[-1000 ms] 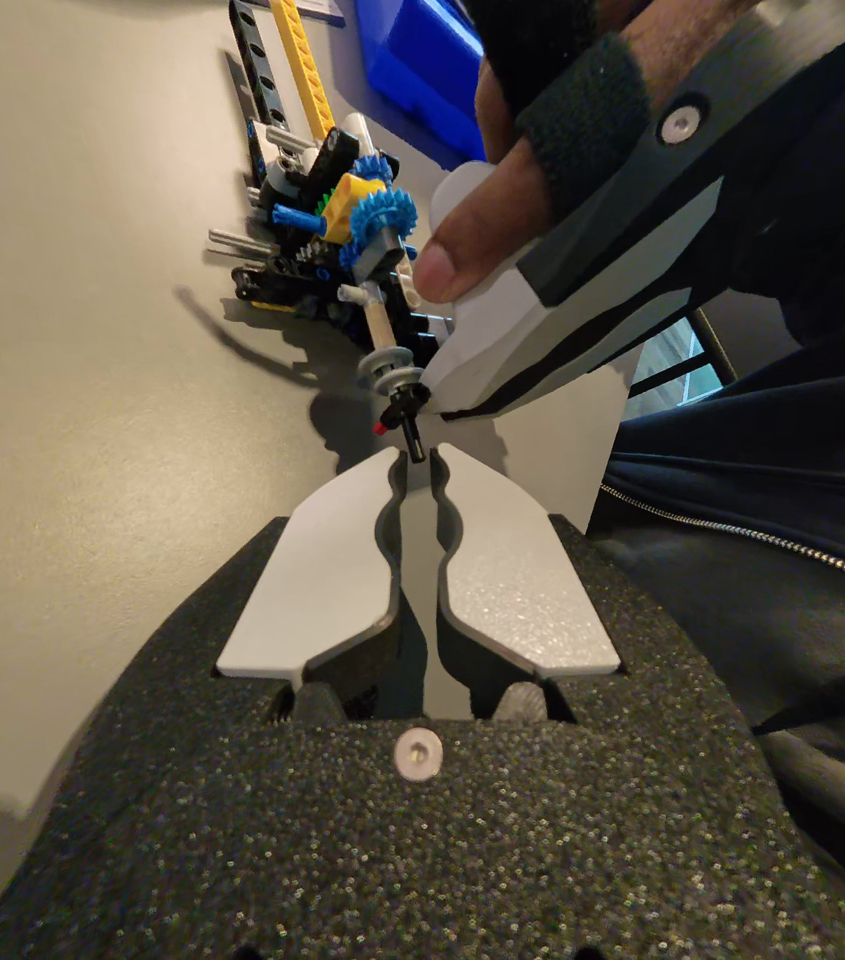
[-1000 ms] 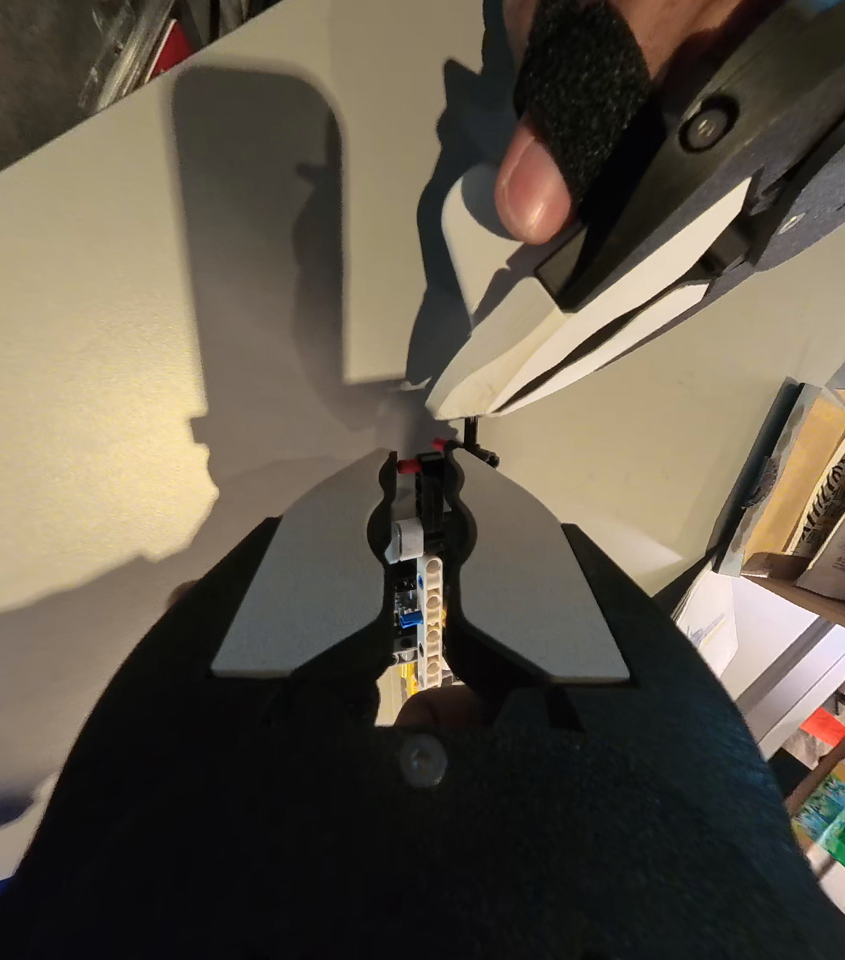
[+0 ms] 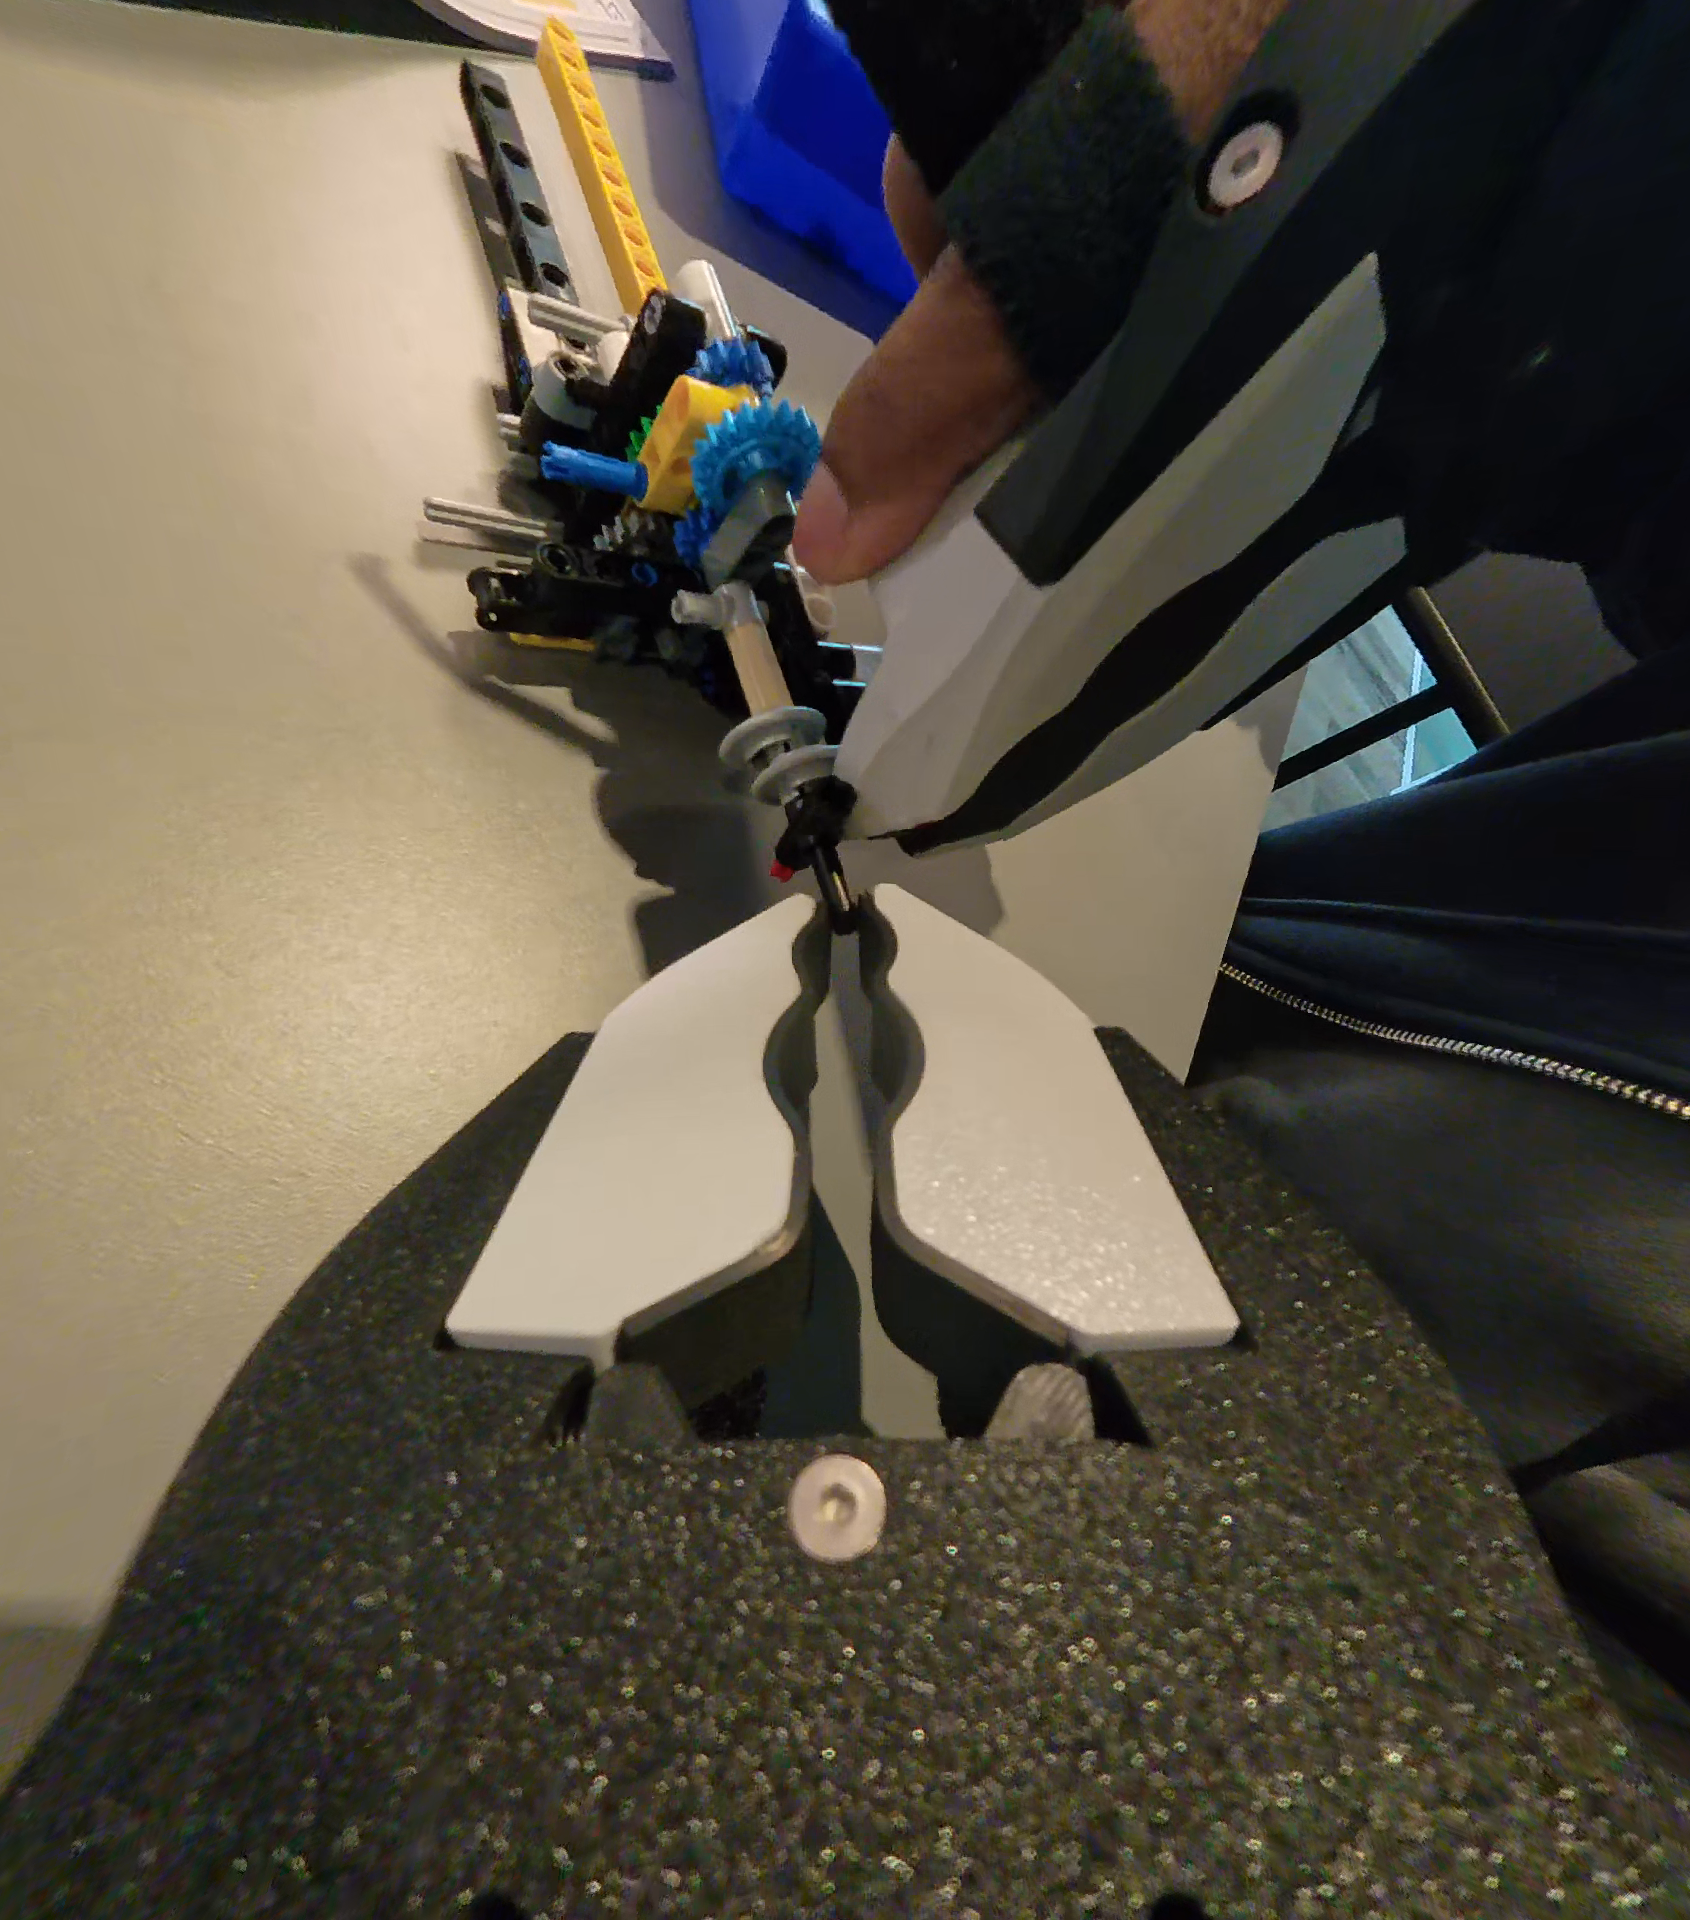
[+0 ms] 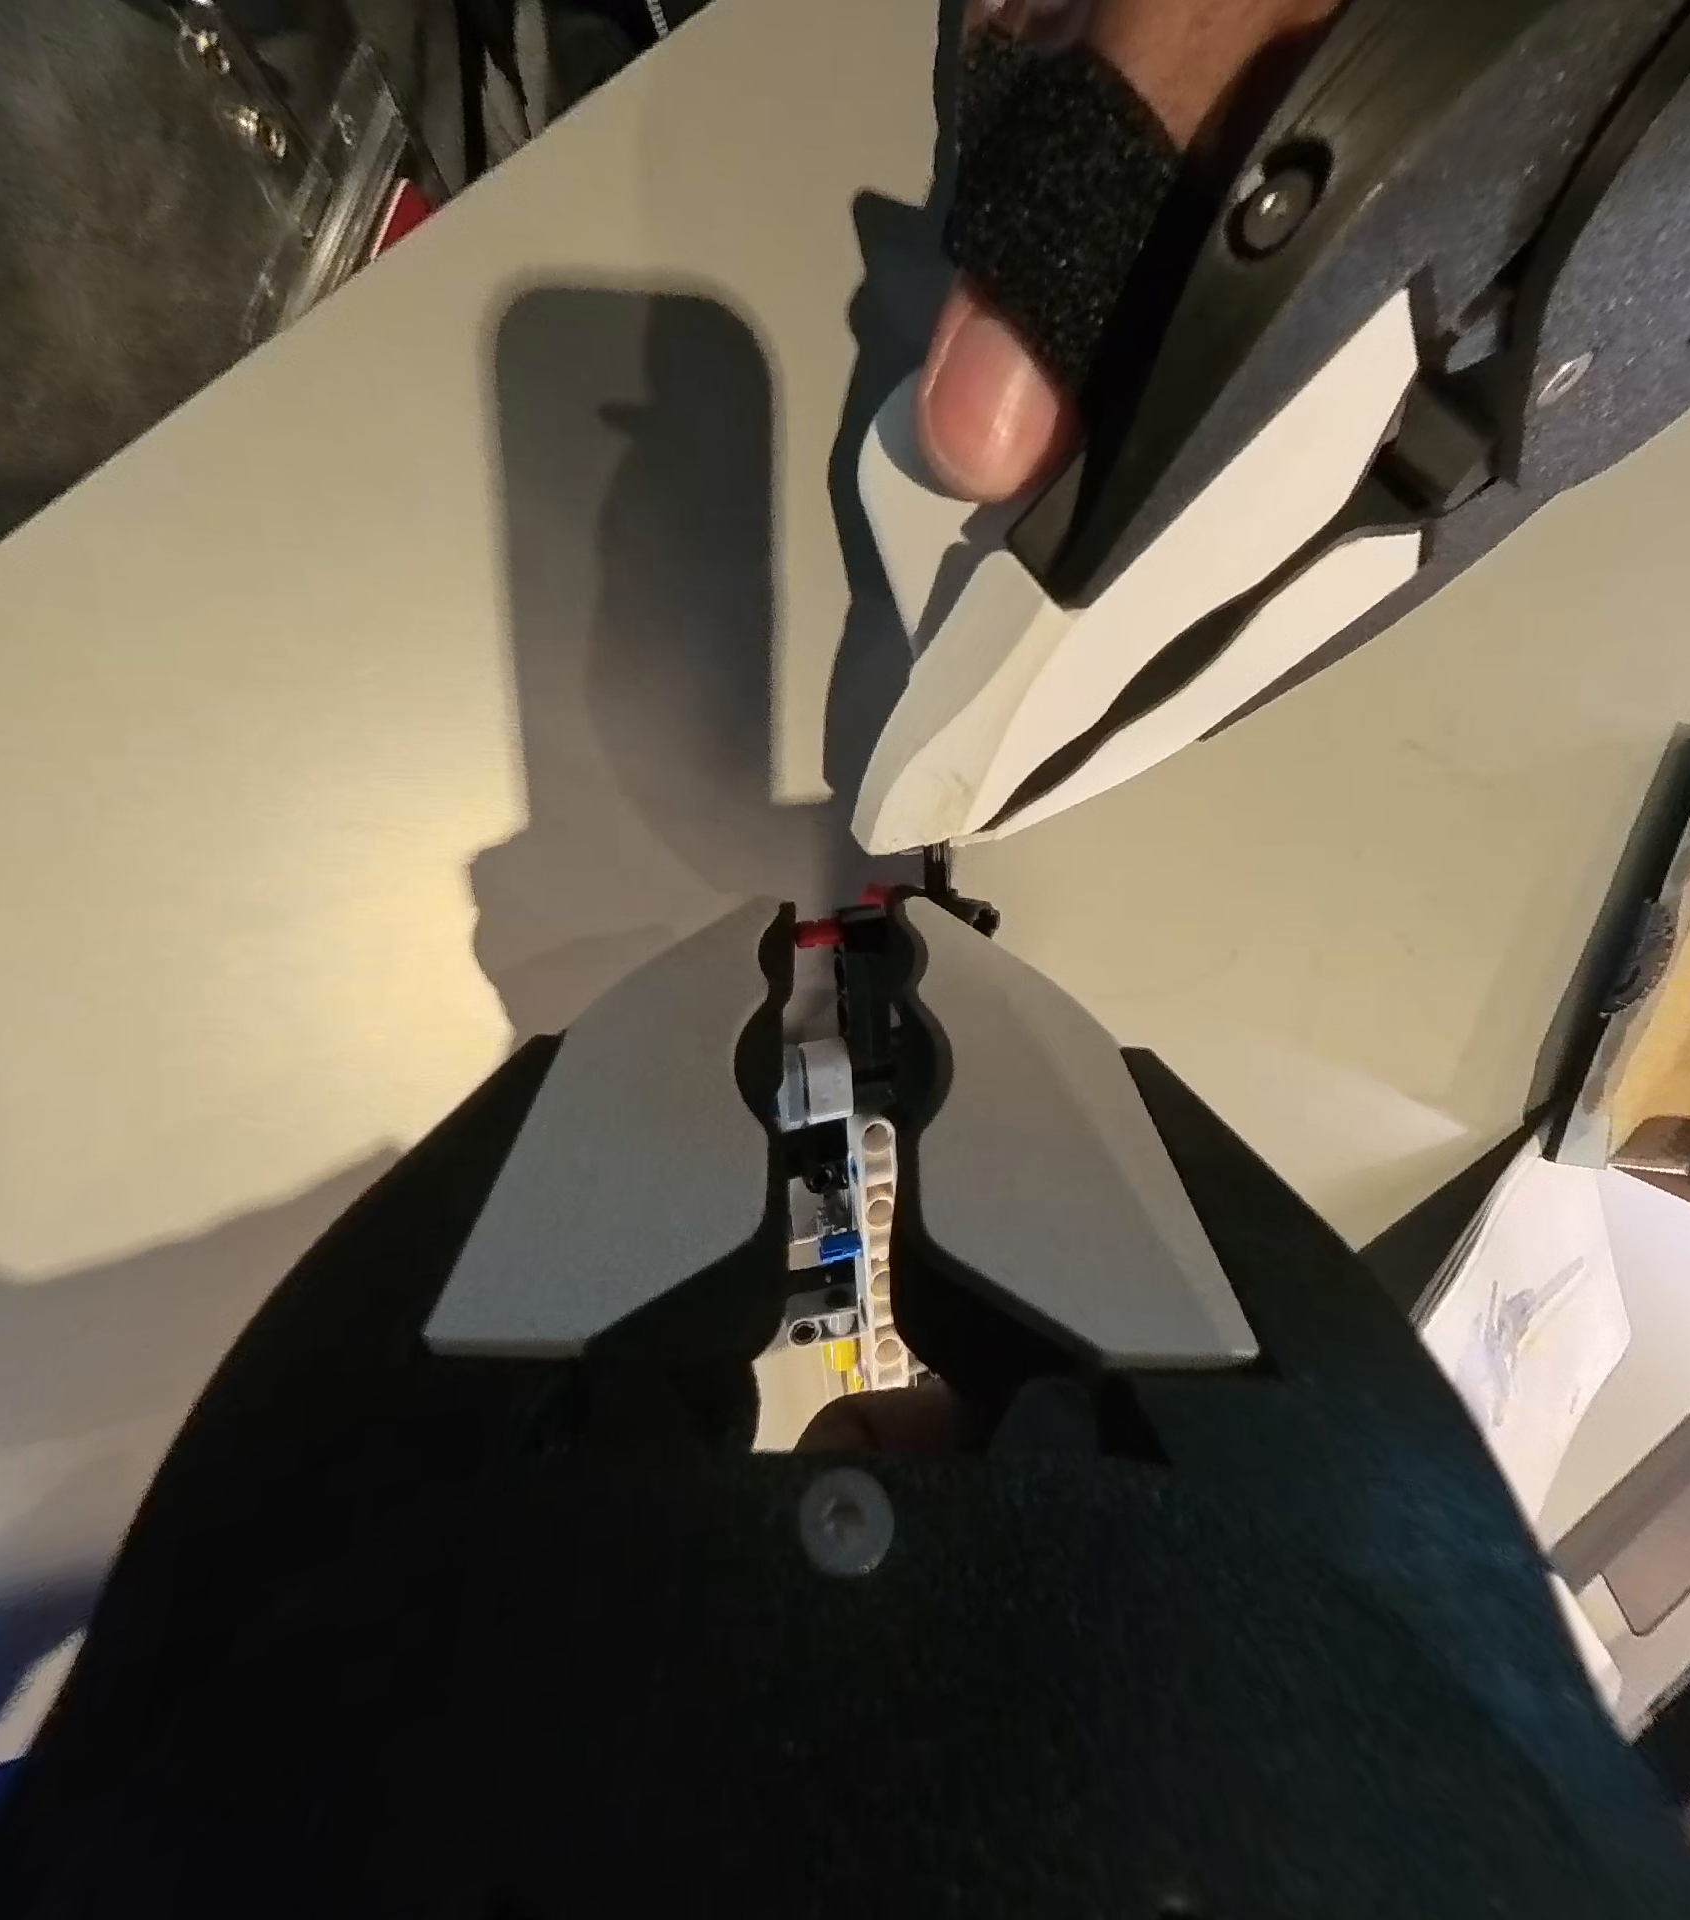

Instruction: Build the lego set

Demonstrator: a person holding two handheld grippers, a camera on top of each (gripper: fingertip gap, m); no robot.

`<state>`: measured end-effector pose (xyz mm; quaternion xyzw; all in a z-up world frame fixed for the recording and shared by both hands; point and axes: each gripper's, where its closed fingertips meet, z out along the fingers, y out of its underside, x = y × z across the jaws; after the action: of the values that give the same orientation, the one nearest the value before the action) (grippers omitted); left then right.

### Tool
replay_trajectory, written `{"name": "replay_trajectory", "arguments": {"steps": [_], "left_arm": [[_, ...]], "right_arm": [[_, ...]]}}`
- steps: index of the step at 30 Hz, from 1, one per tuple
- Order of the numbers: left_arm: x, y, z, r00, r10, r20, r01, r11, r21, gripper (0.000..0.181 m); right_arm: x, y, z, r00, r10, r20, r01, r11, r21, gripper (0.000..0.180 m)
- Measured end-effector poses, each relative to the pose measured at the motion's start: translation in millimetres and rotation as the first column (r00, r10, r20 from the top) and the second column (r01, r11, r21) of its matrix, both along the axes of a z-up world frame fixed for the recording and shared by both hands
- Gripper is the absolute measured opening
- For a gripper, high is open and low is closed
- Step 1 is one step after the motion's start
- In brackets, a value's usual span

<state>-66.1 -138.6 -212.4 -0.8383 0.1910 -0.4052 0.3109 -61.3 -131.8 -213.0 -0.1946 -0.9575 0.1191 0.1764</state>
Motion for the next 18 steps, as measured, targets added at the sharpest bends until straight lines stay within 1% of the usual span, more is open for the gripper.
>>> {"name": "replay_trajectory", "arguments": {"steps": [18], "left_arm": [[-0.7,1.8,-0.5,1.000,0.006,-0.001,-0.006,1.000,0.001,0.005]], "right_arm": [[-0.6,0.6,-1.0,1.000,0.005,0.014,-0.005,1.000,0.012,0.016]]}}
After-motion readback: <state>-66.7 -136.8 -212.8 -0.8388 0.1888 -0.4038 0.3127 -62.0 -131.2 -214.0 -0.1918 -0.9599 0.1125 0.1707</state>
